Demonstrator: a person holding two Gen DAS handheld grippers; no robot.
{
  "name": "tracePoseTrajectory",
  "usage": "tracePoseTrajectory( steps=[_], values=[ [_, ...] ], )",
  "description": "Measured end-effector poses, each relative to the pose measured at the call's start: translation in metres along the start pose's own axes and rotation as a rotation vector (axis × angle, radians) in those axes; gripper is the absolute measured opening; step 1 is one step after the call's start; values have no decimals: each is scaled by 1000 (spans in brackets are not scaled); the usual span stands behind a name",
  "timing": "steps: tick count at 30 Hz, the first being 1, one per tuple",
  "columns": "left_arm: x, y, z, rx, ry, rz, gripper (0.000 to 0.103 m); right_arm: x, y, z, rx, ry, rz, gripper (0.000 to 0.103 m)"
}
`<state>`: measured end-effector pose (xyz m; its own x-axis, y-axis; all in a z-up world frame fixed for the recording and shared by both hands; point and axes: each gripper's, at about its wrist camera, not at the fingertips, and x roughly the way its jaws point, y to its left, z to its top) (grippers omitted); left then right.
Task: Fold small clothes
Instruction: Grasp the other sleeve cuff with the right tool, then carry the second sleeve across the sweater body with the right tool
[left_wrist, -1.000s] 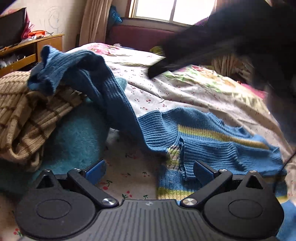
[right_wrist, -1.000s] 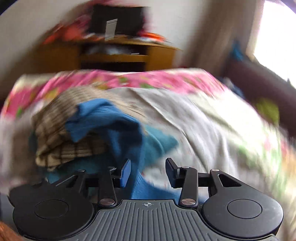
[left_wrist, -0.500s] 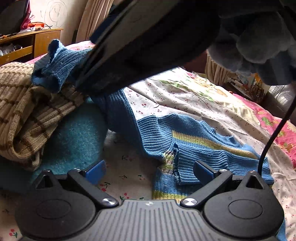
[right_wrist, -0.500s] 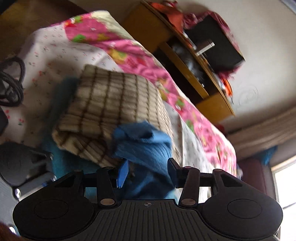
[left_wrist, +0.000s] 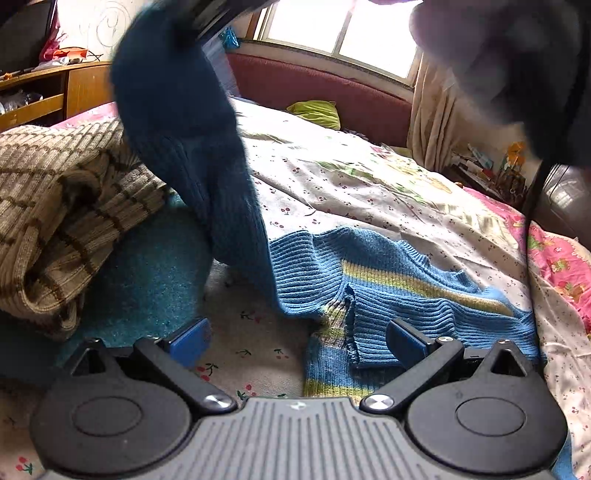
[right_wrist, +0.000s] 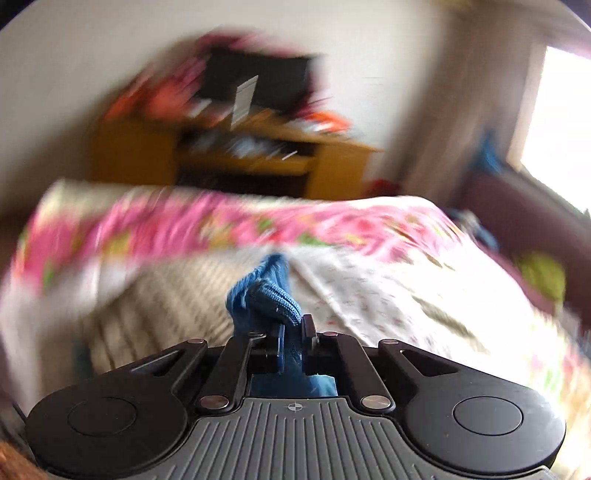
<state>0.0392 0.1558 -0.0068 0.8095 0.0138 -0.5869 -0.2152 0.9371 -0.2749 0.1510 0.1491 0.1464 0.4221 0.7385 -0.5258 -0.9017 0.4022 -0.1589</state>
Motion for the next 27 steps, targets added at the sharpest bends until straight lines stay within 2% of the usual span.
tracePoseTrajectory(
  steps=[3, 6, 10, 15, 17, 20, 22, 27],
  values=[
    [1, -3, 0, 6, -2, 4, 103, -46, -45, -13, 267, -78, -29, 5],
    [-2, -9, -2, 28, -12, 4, 103, -91, -85, -51, 481, -129, -111, 5],
    [0, -26, -5, 115, -20, 18, 103, -148, -126, -140, 791, -170, -257, 5],
    [9, -55, -16, 273, 3, 43, 103, -178, -164, -271, 1157, -123, -430, 6],
    [16, -65, -21, 331, 24, 59, 103, -179, -169, -310, 1248, -104, -471, 6],
    [21, -77, -28, 409, 39, 86, 103, -183, -174, -350, 1362, -119, -468, 6],
    [23, -84, -31, 451, 44, 105, 103, -187, -175, -361, 1395, -138, -449, 6],
    [32, -98, -28, 518, 60, 134, 103, -202, -173, -363, 1414, -176, -409, 6]
  ],
)
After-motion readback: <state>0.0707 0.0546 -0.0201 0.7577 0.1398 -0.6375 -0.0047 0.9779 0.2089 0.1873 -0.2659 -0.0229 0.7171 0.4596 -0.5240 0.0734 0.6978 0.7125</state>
